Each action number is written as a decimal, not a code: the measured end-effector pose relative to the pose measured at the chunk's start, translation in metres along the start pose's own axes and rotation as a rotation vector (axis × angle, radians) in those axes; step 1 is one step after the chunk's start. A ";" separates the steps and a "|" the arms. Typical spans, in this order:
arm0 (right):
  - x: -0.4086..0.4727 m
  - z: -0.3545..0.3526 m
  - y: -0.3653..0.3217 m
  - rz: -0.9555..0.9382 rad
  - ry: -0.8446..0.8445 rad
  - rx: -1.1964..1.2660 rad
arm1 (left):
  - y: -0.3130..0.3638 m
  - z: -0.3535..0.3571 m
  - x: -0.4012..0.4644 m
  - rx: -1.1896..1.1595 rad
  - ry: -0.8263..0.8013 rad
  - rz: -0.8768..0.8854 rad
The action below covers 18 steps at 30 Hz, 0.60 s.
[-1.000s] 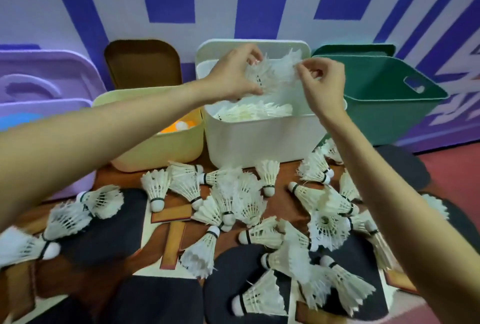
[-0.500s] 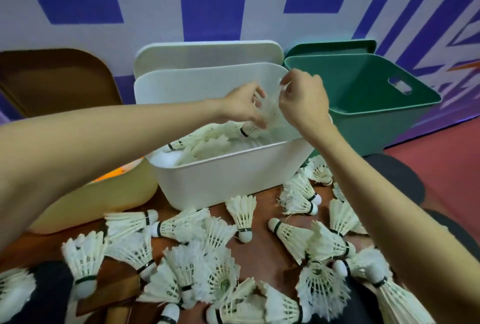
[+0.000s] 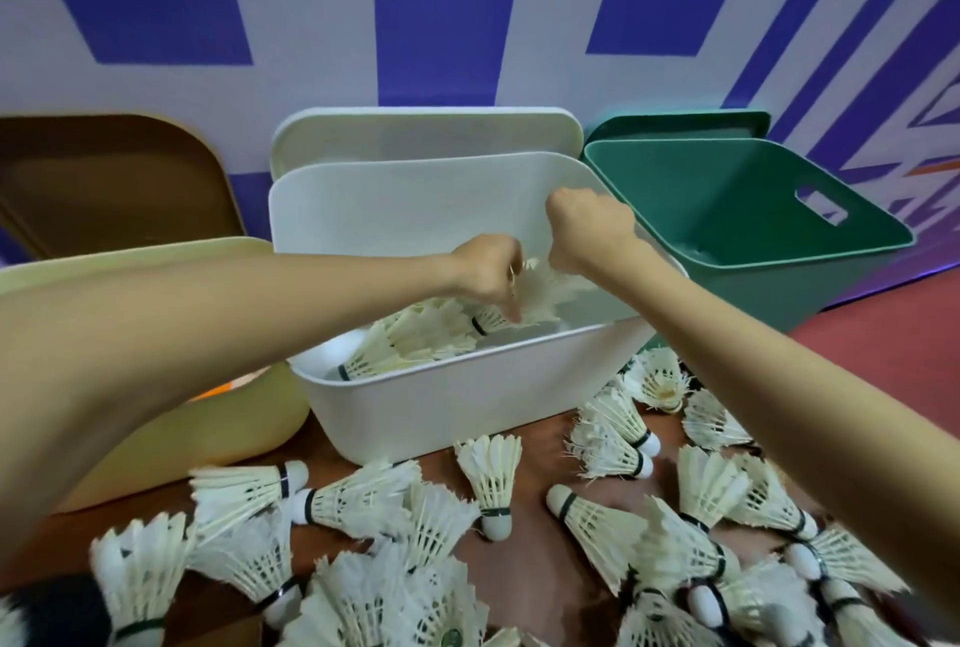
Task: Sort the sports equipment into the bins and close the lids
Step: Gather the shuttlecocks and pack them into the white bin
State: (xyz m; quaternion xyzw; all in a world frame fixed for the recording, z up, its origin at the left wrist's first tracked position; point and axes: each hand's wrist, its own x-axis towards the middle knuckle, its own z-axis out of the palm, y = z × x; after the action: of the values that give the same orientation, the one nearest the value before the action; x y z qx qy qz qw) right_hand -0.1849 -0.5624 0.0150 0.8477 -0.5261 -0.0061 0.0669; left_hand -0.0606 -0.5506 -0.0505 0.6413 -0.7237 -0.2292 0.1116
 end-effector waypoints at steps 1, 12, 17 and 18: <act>0.002 0.000 0.000 0.003 -0.047 -0.017 | -0.002 -0.001 0.000 0.036 -0.011 0.001; 0.032 0.033 -0.006 -0.128 -0.644 -0.011 | -0.013 -0.006 -0.005 0.284 -0.156 -0.011; 0.030 0.030 -0.009 -0.096 -0.640 0.048 | -0.010 -0.013 -0.007 0.308 -0.160 0.014; 0.027 0.027 -0.009 -0.092 -0.623 0.049 | -0.009 -0.017 -0.010 0.311 -0.149 0.008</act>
State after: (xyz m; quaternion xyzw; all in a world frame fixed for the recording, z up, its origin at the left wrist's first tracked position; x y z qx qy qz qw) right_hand -0.1669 -0.5852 -0.0108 0.8293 -0.4823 -0.2560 -0.1183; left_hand -0.0434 -0.5442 -0.0383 0.6290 -0.7594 -0.1610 -0.0420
